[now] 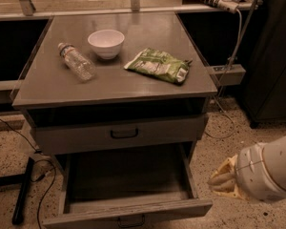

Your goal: Close middle drawer

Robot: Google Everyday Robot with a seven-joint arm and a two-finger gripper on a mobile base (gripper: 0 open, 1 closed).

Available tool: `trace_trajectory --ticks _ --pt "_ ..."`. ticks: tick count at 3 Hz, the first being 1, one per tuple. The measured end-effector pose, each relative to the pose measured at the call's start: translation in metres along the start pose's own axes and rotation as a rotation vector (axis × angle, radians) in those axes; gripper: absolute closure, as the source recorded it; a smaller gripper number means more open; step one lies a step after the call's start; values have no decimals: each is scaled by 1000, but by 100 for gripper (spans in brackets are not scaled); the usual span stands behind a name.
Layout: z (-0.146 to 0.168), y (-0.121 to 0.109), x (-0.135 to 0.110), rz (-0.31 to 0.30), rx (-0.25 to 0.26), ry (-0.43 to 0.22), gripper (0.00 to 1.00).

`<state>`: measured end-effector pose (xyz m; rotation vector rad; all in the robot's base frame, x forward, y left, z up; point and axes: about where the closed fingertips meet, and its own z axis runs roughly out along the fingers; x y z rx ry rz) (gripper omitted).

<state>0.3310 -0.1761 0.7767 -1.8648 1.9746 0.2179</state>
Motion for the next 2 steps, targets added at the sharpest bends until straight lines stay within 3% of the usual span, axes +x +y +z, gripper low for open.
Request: trace_trajectory --ticks 1,2 --pt "-2 0 -1 -3 1 0 100" --pt "0 0 -1 0 -1 -2 100"
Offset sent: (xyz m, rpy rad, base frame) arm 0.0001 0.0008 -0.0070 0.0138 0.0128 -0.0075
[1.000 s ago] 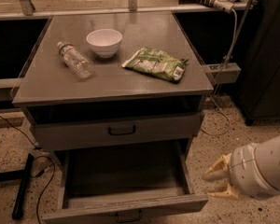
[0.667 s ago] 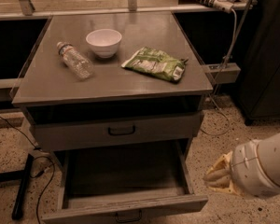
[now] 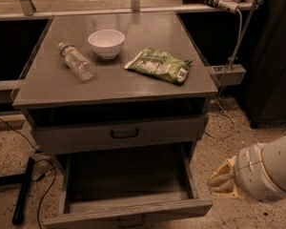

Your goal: Close middle drawer

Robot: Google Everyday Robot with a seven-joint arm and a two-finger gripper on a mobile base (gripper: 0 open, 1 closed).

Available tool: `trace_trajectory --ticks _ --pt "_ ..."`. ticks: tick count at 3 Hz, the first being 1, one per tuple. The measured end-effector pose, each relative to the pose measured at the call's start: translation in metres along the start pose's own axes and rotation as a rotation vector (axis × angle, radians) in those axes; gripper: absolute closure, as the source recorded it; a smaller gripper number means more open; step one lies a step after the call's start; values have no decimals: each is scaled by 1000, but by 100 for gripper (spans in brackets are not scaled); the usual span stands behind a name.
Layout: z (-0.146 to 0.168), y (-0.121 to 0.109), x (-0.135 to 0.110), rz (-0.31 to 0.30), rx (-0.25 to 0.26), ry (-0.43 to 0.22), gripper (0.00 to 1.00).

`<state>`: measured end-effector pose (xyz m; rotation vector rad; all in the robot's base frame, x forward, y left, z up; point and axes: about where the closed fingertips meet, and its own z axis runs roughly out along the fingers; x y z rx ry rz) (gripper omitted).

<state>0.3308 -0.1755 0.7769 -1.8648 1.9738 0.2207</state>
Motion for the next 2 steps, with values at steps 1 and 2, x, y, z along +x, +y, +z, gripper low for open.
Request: trace_trajectory --ticks 1,2 --pt "39 9 12 50 -44 -43 100" --pt "102 26 30 104 -92 -111 100"
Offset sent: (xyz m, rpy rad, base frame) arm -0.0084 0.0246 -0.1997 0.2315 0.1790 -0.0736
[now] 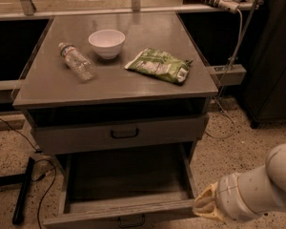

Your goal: Close middle drawer

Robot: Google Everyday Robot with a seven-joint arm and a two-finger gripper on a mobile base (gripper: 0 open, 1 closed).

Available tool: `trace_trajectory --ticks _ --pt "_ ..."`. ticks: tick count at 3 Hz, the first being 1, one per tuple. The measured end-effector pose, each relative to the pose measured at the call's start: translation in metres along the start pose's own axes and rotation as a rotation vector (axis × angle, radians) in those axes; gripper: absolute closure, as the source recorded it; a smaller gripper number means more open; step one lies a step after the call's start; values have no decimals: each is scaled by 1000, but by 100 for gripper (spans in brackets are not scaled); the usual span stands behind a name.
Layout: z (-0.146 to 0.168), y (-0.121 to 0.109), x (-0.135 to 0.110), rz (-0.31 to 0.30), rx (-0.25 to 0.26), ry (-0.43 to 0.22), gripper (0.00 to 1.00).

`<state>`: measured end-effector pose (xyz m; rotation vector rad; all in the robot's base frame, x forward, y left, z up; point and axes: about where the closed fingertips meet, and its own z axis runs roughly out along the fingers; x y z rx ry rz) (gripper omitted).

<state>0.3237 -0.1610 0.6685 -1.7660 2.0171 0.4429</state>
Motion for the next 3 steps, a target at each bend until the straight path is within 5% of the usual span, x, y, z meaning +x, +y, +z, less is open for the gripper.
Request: trace_trajectory --ticks 2,3 --pt "114 -9 58 81 50 -99 100" --pt "114 -9 58 81 50 -99 100"
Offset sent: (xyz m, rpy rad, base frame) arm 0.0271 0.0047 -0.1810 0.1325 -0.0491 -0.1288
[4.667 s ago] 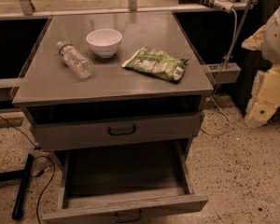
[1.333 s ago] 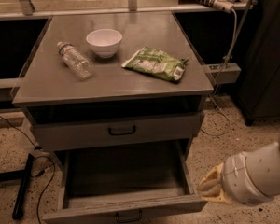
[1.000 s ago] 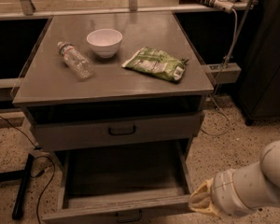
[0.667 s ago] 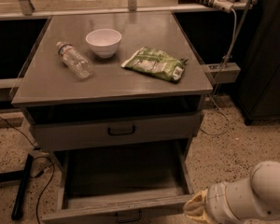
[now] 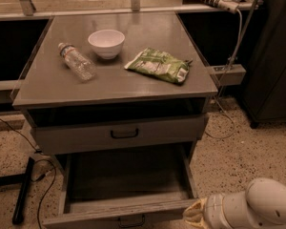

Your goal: Close middle drawer

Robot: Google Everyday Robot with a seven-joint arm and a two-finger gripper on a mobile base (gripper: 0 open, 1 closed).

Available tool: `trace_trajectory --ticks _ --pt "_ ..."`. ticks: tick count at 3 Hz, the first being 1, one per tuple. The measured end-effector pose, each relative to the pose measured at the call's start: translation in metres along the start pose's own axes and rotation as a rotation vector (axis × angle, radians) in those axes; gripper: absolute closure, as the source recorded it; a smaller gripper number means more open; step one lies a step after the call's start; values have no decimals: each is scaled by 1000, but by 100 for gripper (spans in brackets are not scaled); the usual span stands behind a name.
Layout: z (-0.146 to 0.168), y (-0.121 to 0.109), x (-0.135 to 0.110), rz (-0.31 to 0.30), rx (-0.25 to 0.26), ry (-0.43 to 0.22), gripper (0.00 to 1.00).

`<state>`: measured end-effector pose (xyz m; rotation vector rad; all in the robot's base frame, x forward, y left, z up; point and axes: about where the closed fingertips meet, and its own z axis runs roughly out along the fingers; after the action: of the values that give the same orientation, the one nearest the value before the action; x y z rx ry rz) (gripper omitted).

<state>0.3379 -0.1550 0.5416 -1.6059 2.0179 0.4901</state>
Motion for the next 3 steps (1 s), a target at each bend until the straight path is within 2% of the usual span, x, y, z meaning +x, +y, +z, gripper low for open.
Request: trace_trajectory --ticks 1,3 --pt "-1 4 -4 -19 7 14 100" --pt "45 -5 16 14 26 9 100"
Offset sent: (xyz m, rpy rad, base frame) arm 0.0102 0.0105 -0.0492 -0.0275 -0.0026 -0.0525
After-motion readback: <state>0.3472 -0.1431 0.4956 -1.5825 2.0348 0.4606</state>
